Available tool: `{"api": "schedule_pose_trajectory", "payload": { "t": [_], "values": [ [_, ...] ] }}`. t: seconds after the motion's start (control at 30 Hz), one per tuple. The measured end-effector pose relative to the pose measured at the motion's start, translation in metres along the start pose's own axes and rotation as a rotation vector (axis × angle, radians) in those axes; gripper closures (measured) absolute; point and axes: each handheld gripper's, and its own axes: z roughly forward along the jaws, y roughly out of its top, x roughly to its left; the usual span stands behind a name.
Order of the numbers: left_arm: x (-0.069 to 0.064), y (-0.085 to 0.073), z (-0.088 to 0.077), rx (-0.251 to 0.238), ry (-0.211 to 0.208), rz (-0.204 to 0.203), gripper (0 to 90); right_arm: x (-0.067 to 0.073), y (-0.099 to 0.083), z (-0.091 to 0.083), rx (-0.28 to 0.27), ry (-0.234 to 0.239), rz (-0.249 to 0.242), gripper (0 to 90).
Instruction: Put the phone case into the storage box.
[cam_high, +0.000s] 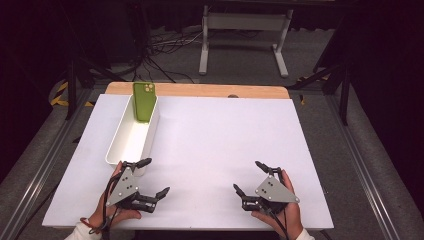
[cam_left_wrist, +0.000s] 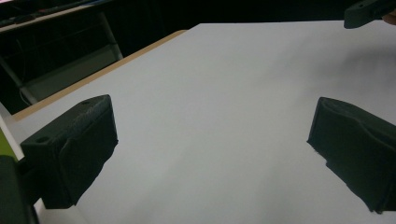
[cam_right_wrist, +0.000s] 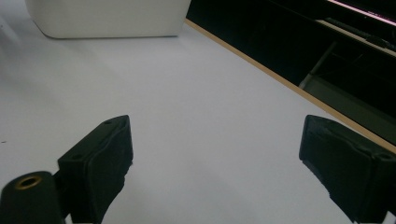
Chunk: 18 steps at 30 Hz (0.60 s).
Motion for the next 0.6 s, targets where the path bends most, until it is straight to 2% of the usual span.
{"api": "schedule_pose_trajectory", "payload": {
  "t": [0.37,0.43,0.6],
  "values": [
    [-0.0008,0.0000,0.0007,0.005,-0.005,0.005,2.3,0.0016,-0.0007,0.0005,0.008,0.006,-0.015,10.9],
    [-0.0008,-0.0002,-0.0001,0.000,0.000,-0.009,2.3,0.0015,0.0001,0.0005,0.004,0.004,-0.015,11.0],
    [-0.0004,0.0012,-0.0030,-0.014,0.007,0.007,2.6,0.0035,0.0013,0.0005,0.005,0.007,-0.018,10.9]
  ]
}}
